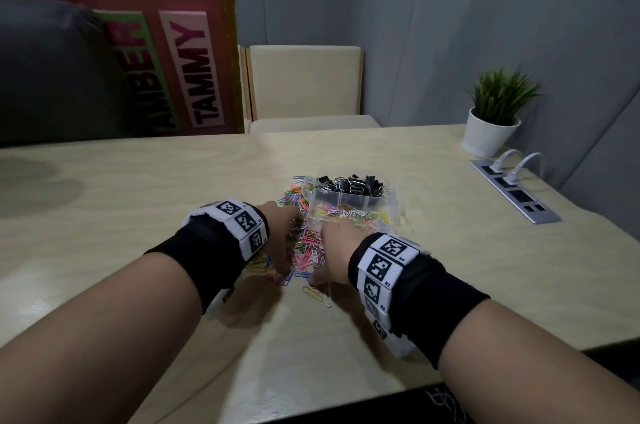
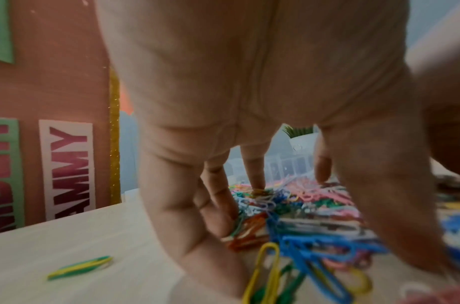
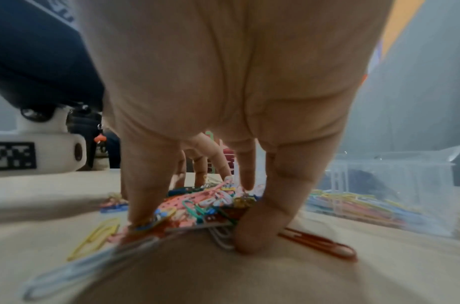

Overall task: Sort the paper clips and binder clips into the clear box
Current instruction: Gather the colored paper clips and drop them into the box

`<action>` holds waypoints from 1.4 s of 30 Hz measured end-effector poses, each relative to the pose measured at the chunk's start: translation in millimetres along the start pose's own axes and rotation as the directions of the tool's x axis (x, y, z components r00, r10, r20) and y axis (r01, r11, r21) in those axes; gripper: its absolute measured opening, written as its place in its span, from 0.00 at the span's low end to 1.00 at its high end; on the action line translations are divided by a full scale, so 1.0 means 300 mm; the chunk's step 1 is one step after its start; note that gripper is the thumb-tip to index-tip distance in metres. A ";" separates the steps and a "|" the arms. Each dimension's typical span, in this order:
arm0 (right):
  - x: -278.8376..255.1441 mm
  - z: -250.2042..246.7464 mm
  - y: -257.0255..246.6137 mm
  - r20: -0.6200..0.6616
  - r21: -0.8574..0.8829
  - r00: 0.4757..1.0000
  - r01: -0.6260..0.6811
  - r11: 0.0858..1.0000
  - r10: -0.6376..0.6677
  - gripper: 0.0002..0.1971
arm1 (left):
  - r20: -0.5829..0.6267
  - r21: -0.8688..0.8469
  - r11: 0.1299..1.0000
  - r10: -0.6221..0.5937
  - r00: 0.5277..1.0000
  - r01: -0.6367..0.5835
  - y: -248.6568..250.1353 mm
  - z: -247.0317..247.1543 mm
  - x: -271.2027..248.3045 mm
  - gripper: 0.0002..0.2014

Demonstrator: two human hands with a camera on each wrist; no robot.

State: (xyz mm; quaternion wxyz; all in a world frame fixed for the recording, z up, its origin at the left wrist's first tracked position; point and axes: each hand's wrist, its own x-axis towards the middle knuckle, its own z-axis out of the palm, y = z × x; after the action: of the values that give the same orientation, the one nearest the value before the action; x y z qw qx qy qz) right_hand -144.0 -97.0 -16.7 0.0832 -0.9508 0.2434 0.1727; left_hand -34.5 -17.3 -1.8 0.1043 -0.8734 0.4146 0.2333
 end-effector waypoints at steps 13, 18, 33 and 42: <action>0.027 -0.067 0.138 -0.222 0.000 0.975 0.024 1.000 -0.024 0.19 | -0.105 0.023 0.999 0.037 0.994 -0.035 0.024 0.016 0.031 0.29; 0.027 -0.087 0.152 -0.275 0.125 0.961 0.017 0.992 0.018 0.11 | -0.128 0.044 0.999 0.037 0.991 -0.032 0.028 0.025 0.038 0.25; 0.061 -0.152 0.212 -0.367 0.312 0.894 -0.141 0.940 0.257 0.17 | -0.172 0.038 0.999 0.029 0.985 -0.023 0.006 0.019 0.040 0.16; 0.025 -0.133 0.208 -0.335 0.355 0.937 0.030 0.934 0.097 0.08 | -0.253 -0.003 0.998 0.058 0.966 -0.061 -0.013 0.014 0.045 0.13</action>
State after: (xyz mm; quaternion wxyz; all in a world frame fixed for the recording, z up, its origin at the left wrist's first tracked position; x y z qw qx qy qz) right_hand -157.0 -164.0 13.0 0.2059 -0.9311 0.2979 -0.0431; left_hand -25.5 -22.5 -12.0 0.0390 -0.8837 0.4493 0.1253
